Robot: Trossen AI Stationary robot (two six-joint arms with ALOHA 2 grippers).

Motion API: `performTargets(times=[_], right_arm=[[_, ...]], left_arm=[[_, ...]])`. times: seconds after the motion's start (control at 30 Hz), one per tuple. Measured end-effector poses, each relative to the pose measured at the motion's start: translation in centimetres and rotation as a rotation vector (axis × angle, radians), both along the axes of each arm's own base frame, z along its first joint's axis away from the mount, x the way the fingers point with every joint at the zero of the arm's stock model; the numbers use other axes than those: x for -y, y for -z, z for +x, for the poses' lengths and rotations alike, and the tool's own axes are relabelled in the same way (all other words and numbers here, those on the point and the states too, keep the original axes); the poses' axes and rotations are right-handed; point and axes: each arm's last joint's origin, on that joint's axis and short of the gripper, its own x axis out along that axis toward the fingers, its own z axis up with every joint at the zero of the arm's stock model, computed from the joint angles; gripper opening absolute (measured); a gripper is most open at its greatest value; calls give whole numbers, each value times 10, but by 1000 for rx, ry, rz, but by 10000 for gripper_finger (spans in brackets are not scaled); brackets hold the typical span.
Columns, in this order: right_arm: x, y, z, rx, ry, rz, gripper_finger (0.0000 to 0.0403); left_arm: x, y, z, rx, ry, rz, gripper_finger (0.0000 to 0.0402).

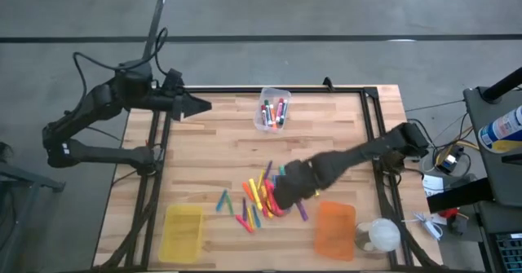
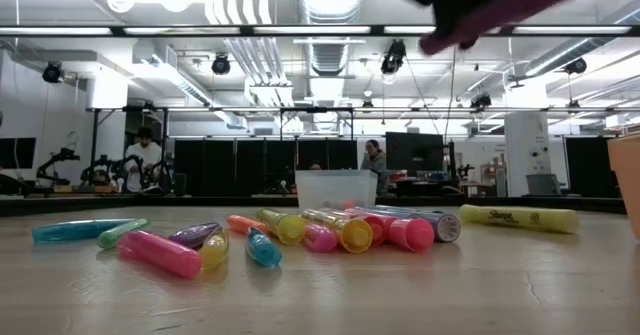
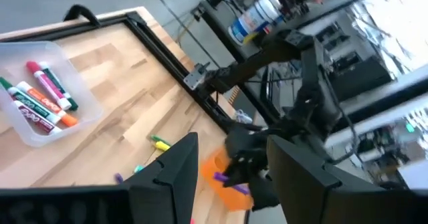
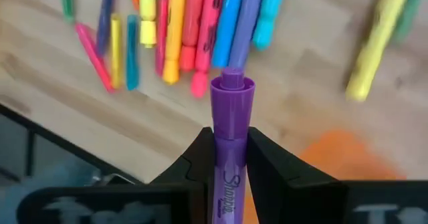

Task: Pick & Place Markers
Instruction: Put the violet highlighter into the orange bin

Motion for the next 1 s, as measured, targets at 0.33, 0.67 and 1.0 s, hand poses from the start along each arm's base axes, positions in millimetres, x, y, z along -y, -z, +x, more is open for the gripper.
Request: performTargets(times=[0.33, 0.67, 1.0], right_arm=[[-68, 5, -45, -172, 382, 12, 56], [-80, 13, -74, -380, 422, -73, 61], [-77, 54, -79, -401, 395, -91, 65]], left_arm=[[3, 0, 0, 11, 127, 70, 171], [5, -1, -2, 24, 177, 59, 171], [5, -1, -2, 23, 175, 55, 171]])
